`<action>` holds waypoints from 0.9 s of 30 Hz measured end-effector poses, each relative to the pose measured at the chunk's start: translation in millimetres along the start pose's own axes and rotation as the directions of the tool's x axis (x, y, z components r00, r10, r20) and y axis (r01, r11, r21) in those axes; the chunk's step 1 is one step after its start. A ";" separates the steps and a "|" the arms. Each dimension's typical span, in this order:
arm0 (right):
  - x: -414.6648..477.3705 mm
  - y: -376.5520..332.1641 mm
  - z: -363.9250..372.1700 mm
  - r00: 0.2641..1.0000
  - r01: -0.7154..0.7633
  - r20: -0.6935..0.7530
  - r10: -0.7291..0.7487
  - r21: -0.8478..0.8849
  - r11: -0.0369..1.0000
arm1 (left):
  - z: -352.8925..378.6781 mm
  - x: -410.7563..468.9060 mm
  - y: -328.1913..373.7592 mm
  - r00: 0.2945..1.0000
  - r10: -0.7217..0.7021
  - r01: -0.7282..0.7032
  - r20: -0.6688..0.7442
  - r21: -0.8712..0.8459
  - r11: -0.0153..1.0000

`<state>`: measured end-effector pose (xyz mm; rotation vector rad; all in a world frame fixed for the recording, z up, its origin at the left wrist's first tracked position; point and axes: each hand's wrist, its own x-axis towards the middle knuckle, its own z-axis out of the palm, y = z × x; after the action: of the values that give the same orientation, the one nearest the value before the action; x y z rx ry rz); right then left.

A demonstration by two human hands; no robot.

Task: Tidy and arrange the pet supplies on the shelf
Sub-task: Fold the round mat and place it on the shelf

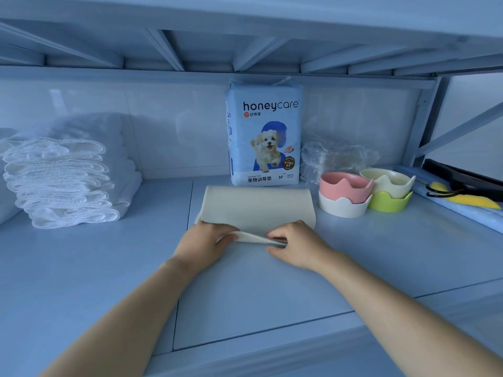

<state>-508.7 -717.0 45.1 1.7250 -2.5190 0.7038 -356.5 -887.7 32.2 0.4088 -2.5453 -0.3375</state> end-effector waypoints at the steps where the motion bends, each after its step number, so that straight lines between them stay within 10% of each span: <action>1: 1.4 -0.8 0.3 1.000 -0.020 -0.024 0.020 0.004 1.000 | 2.0 1.0 3.3 0.999 -0.022 0.023 -0.030 0.027 0.999; 10: 0.7 9.5 7.9 0.967 -0.050 -0.253 0.038 -0.042 0.998 | -5.0 -1.3 -3.5 0.997 0.042 -0.044 0.067 0.029 0.999; 27: -0.8 44.9 -8.9 0.950 -0.207 -0.221 0.220 0.079 0.975 | 19.8 16.5 22.4 0.999 0.014 -0.019 0.050 0.109 0.994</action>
<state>-550.4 -699.9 36.9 1.3062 -2.5667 0.9323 -385.5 -869.8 30.7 0.4254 -2.6217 -0.2044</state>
